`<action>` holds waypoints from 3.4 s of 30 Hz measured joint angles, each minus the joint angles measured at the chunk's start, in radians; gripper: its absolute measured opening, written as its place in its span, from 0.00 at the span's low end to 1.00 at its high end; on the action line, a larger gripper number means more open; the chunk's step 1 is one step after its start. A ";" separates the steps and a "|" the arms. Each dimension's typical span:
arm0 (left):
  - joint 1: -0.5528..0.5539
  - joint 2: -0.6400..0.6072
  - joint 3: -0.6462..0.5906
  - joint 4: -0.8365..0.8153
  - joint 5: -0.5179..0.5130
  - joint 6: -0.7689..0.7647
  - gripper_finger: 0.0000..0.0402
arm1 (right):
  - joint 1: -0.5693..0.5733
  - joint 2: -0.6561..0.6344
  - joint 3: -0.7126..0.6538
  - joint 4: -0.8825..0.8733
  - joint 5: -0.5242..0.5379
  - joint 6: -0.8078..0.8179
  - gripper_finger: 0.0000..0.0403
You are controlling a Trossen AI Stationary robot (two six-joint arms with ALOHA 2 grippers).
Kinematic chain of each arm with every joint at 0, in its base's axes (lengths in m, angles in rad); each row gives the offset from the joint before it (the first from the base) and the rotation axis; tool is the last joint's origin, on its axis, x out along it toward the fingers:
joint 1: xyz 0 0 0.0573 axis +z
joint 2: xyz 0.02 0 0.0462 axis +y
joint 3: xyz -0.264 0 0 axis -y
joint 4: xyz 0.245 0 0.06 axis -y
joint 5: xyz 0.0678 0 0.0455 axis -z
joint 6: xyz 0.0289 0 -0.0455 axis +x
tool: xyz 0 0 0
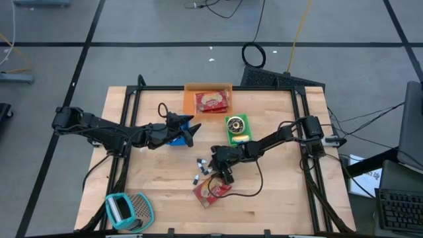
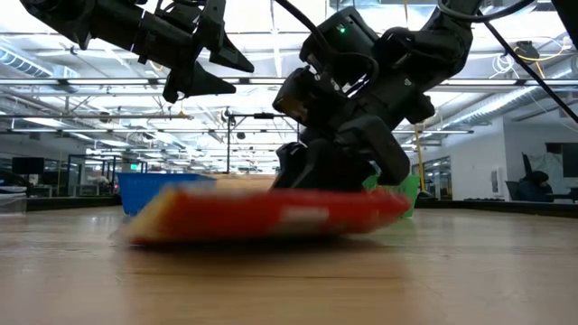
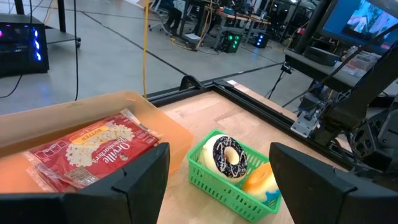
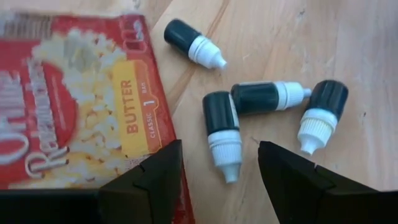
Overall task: Pick & Place Food Item
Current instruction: Put the green food coloring bottle into the blue bin
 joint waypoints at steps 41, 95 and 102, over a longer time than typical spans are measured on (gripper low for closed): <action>0.000 0.000 0.000 -0.020 0.001 -0.064 0.69 | 0.009 -0.171 0.000 -0.172 0.092 -0.059 0.10; 0.052 0.450 0.329 0.079 0.503 -0.504 0.37 | 0.013 -0.603 -0.273 -0.055 0.657 -0.347 0.11; 0.075 0.450 0.328 0.075 0.513 -0.446 0.17 | 0.015 -0.603 -0.273 -0.064 0.673 -0.334 0.12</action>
